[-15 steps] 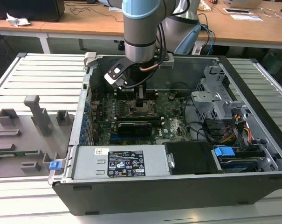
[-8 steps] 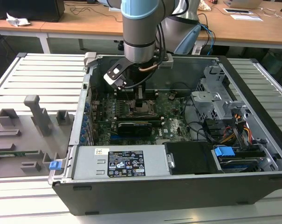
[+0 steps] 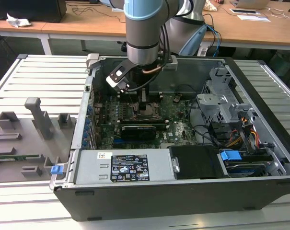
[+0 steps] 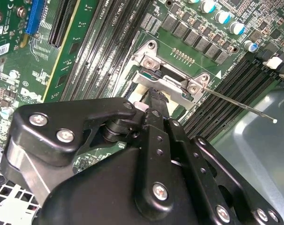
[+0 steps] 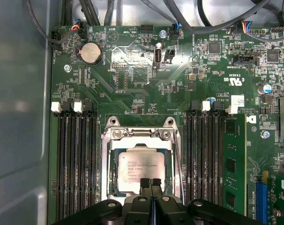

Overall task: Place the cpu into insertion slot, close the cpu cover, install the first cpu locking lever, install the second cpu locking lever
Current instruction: 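Close the cpu cover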

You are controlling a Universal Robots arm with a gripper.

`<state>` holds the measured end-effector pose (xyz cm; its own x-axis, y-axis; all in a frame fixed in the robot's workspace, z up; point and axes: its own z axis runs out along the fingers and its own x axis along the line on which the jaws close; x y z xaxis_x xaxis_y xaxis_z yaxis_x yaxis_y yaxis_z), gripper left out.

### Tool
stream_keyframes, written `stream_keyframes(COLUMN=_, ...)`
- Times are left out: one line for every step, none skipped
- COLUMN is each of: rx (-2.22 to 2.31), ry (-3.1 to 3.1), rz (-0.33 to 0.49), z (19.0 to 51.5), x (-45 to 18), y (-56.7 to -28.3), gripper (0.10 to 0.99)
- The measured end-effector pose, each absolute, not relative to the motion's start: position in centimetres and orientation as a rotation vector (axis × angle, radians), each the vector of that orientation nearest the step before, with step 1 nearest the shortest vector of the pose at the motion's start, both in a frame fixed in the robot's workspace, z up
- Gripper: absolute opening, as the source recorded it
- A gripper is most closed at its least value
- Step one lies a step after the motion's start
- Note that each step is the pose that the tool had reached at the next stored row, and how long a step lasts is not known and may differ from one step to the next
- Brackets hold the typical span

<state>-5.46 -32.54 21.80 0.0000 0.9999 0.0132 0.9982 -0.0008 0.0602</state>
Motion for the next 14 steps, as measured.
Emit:
stream_keyframes(rx=2.198, ry=2.197, rz=0.081, z=21.79, x=-5.48, y=-32.54, gripper=0.106)
stream_keyframes(rx=2.198, ry=2.197, rz=0.081, z=21.77, x=-5.52, y=-32.54, gripper=0.106)
stream_keyframes(rx=2.198, ry=2.197, rz=0.081, z=21.76, x=-5.56, y=-32.54, gripper=0.106)
stream_keyframes(rx=2.198, ry=2.197, rz=0.081, z=21.75, x=-5.58, y=-32.54, gripper=0.106)
stream_keyframes(rx=2.198, ry=2.197, rz=0.081, z=21.74, x=-5.6, y=-32.54, gripper=0.106)
stream_keyframes(rx=2.198, ry=2.197, rz=0.081, z=21.73, x=-5.62, y=-32.54, gripper=0.106)
stream_keyframes(rx=2.198, ry=2.197, rz=0.081, z=21.73, x=-5.65, y=-32.54, gripper=0.106)
stream_keyframes(rx=2.198, ry=2.197, rz=0.081, z=21.72, x=-5.67, y=-32.54, gripper=0.106)
stream_keyframes(rx=2.198, ry=2.197, rz=0.081, z=21.71, x=-5.69, y=-32.54, gripper=0.106)
stream_keyframes(rx=2.198, ry=2.197, rz=0.081, z=21.7, x=-5.73, y=-32.54, gripper=0.106)
stream_keyframes(rx=2.198, ry=2.197, rz=0.081, z=21.69, x=-5.78, y=-32.54, gripper=0.106)
stream_keyframes(rx=2.198, ry=2.197, rz=0.081, z=21.68, x=-5.8, y=-32.54, gripper=0.106)
stream_keyframes(rx=2.198, ry=2.197, rz=0.081, z=21.68, x=-5.82, y=-32.53, gripper=0.106)
stream_keyframes(rx=2.198, ry=2.197, rz=0.081, z=21.67, x=-5.85, y=-32.53, gripper=0.106)
